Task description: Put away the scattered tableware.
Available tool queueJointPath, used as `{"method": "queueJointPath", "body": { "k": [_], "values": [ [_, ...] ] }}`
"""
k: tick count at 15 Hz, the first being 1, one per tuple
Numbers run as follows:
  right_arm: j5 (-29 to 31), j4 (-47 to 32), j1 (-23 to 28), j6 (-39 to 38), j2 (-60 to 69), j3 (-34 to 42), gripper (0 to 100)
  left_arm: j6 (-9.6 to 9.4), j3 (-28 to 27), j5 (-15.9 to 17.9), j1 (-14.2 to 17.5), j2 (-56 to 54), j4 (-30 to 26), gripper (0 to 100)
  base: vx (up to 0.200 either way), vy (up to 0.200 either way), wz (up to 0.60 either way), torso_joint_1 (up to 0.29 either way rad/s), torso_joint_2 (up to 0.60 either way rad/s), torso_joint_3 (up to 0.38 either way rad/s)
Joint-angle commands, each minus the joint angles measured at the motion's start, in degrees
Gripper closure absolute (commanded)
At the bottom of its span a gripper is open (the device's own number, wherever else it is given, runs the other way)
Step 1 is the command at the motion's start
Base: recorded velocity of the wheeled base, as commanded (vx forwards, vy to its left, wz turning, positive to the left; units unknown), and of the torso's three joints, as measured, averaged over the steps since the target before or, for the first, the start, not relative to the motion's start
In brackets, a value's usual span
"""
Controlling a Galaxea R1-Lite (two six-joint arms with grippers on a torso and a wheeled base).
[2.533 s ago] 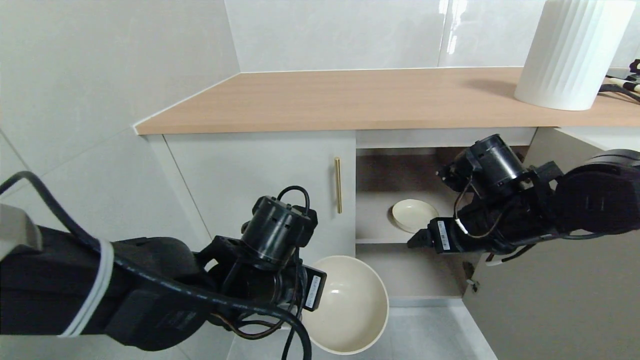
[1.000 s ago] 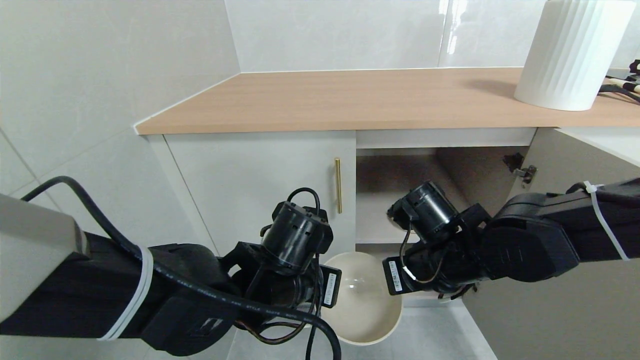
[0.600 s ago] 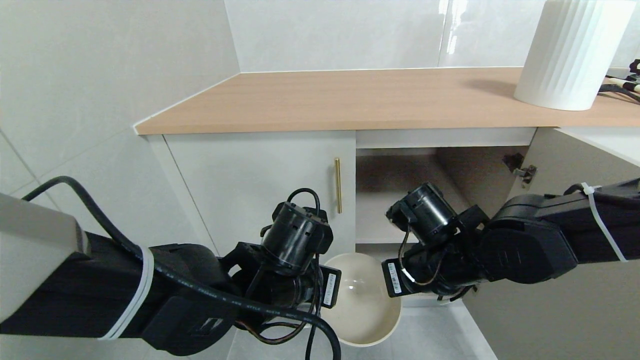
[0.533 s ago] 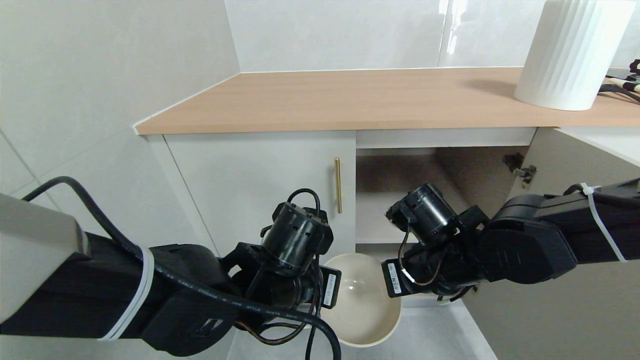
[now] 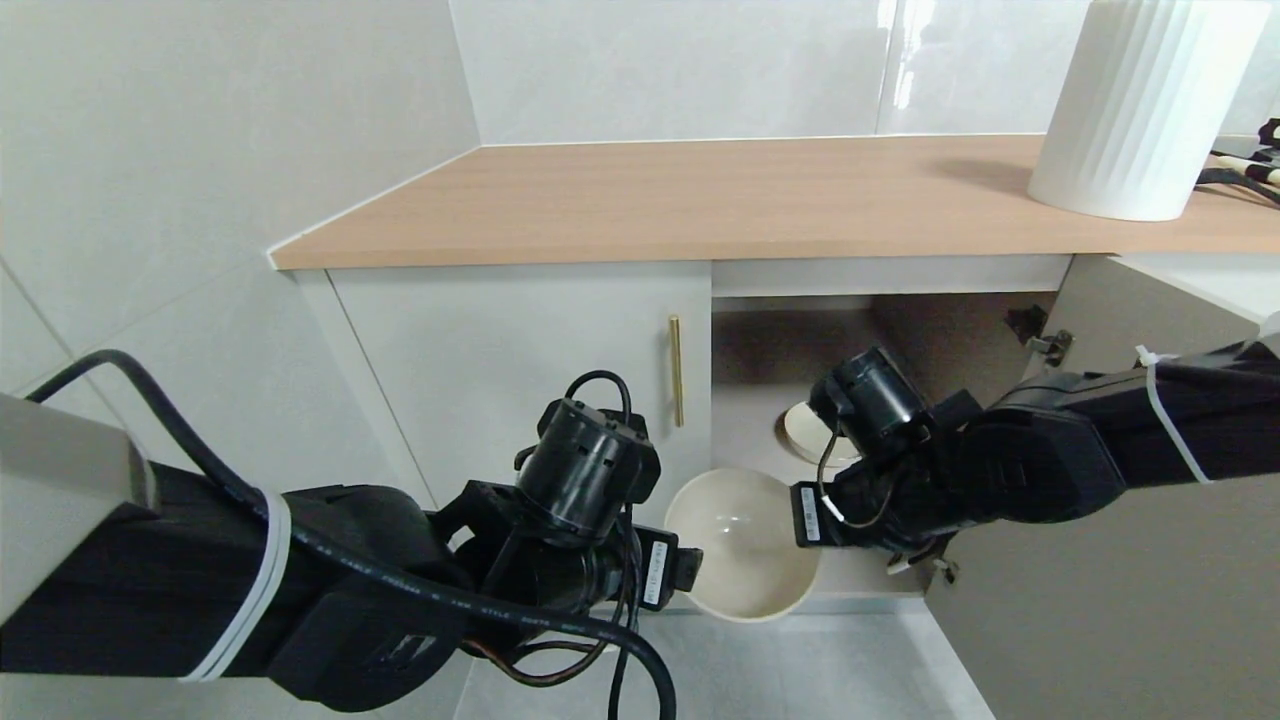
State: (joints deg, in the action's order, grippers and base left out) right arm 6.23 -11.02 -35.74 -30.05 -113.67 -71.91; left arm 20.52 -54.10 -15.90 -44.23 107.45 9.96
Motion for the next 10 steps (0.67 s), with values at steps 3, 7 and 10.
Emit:
{"method": "queueJointPath", "body": {
  "k": [3, 7, 10],
  "values": [
    [0.01, 4.78, 10.52, -4.75, -7.01, -4.46, 100, 0.05, -0.04, -0.01, 0.02, -0.48, 0.06, 0, 0.0, 0.0, 0.0, 0.0, 0.0, 0.0],
    [3.7, 5.75, 17.37, -6.95, -12.72, -10.7, 100, 0.05, -0.04, -0.01, 0.02, -0.57, 0.06, 0, 0.0, 0.0, 0.0, 0.0, 0.0, 0.0],
    [5.46, 11.02, 19.83, -9.68, -15.09, -12.46, 100, 0.05, -0.04, -0.01, 0.02, -0.4, 0.06, 0, 0.0, 0.0, 0.0, 0.0, 0.0, 0.0]
  ]
}}
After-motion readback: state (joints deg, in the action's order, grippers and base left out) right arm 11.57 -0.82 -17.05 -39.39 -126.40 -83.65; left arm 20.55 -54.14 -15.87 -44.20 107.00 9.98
